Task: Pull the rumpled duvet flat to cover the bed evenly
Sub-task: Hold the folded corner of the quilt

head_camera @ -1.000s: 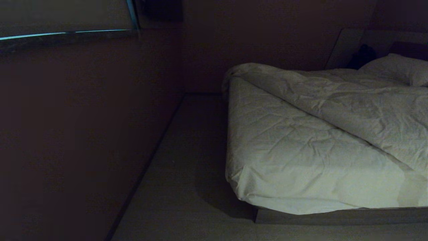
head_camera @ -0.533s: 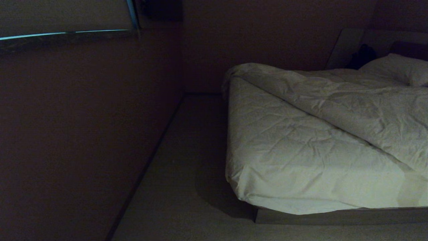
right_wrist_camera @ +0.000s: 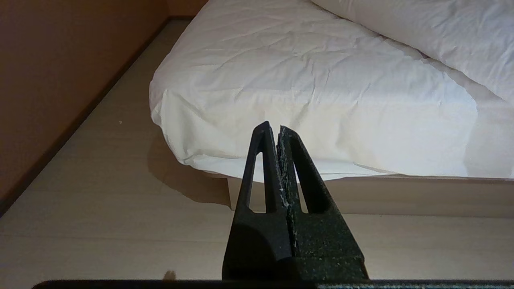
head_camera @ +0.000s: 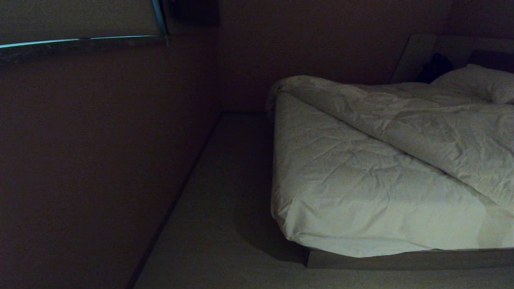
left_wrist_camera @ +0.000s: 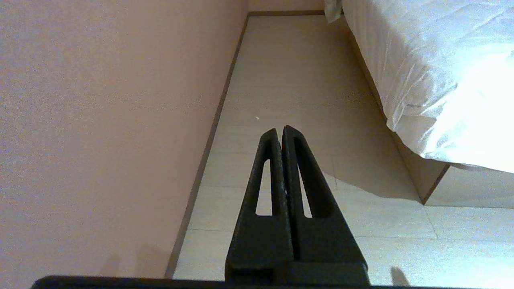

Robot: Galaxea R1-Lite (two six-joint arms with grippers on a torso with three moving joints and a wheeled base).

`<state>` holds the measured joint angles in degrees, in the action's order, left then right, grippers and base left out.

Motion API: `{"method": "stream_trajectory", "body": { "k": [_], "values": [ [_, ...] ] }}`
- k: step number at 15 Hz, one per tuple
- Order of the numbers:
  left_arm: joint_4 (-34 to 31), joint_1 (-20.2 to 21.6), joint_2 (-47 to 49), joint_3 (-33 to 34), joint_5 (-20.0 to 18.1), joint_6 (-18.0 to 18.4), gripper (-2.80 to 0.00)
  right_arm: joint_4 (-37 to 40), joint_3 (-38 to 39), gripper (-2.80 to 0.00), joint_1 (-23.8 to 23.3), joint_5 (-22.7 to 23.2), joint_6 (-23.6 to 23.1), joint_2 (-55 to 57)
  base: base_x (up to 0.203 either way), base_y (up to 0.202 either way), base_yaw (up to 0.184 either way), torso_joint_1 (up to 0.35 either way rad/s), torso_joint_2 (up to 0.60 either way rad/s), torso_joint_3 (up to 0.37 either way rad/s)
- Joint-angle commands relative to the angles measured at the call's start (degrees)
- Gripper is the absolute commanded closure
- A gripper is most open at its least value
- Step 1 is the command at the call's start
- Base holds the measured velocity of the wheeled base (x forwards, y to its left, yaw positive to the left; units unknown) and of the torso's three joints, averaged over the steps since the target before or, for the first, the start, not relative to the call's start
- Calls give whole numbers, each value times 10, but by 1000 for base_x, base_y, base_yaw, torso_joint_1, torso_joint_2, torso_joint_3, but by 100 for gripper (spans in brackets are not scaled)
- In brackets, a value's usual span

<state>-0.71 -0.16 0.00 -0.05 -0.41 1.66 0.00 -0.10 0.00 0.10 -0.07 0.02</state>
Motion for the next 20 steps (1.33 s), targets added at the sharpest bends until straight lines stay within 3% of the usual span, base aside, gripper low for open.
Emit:
{"method": "stream_trajectory", "body": {
  "k": [1, 9, 20],
  "values": [
    [0, 0, 0, 0, 0, 0, 0, 0, 0, 0, 0, 0, 0, 0, 0, 0, 0, 0, 0, 0],
    [1, 0, 0, 0, 1, 0, 0, 0, 0, 0, 0, 0, -2, 1, 12, 0, 0, -1, 0, 0],
    [0, 0, 0, 0, 1, 3, 0, 0, 0, 0, 0, 0, 0, 0, 195, 0, -1, 2, 0, 3]
  ]
}}
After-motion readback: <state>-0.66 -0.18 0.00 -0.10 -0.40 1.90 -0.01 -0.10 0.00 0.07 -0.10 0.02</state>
